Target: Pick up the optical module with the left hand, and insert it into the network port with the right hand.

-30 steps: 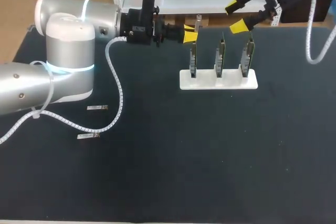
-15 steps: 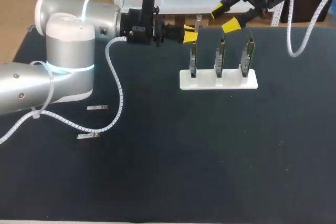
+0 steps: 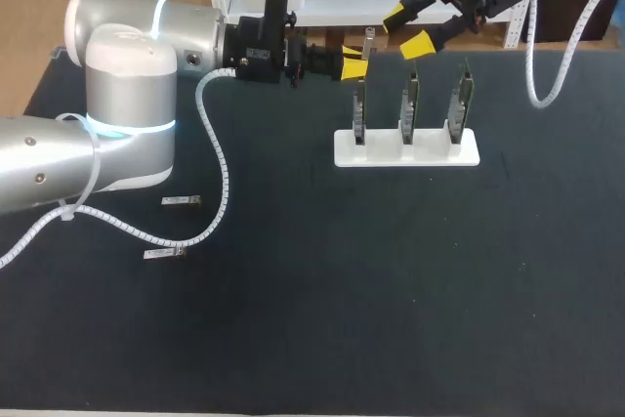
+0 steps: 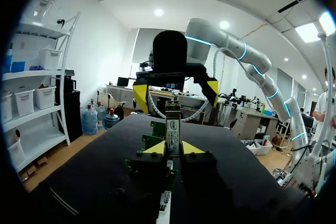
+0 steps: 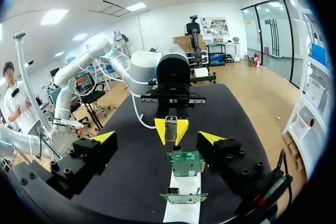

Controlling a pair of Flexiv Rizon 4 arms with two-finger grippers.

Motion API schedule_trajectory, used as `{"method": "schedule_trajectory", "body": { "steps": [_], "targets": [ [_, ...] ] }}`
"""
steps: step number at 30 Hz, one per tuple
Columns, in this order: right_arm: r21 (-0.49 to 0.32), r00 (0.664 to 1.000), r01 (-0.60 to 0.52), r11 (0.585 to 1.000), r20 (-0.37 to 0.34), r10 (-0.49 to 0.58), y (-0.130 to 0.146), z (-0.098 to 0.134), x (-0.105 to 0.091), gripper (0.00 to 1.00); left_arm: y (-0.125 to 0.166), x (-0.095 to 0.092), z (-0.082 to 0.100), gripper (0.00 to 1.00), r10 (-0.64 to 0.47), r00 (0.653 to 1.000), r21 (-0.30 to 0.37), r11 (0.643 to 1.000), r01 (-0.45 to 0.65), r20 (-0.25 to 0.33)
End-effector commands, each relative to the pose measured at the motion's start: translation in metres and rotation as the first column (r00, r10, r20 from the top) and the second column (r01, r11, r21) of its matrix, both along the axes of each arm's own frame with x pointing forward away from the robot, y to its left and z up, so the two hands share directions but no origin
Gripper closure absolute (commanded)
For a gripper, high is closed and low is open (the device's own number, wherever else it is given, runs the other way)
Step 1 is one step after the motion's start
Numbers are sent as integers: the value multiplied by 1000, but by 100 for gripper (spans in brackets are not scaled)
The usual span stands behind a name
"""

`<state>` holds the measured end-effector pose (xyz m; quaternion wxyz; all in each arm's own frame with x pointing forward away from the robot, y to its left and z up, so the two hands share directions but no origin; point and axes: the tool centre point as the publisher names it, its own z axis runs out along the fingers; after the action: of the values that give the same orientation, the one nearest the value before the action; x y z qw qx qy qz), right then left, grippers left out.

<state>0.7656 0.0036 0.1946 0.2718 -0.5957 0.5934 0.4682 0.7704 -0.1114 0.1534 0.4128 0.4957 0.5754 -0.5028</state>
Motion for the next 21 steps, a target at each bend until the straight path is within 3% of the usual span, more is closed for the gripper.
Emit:
{"method": "schedule_trajectory", "body": {
  "steps": [1,21],
  "targets": [
    [-12,989,134,991,67,-133,4,0,-9,0,-1,2,0,100,-2,1000,0,1000,2,0],
    [-10,989,123,992,77,-122,19,4,-3,0,-1,2,0,100,-2,1000,0,1000,2,0]
  ]
}}
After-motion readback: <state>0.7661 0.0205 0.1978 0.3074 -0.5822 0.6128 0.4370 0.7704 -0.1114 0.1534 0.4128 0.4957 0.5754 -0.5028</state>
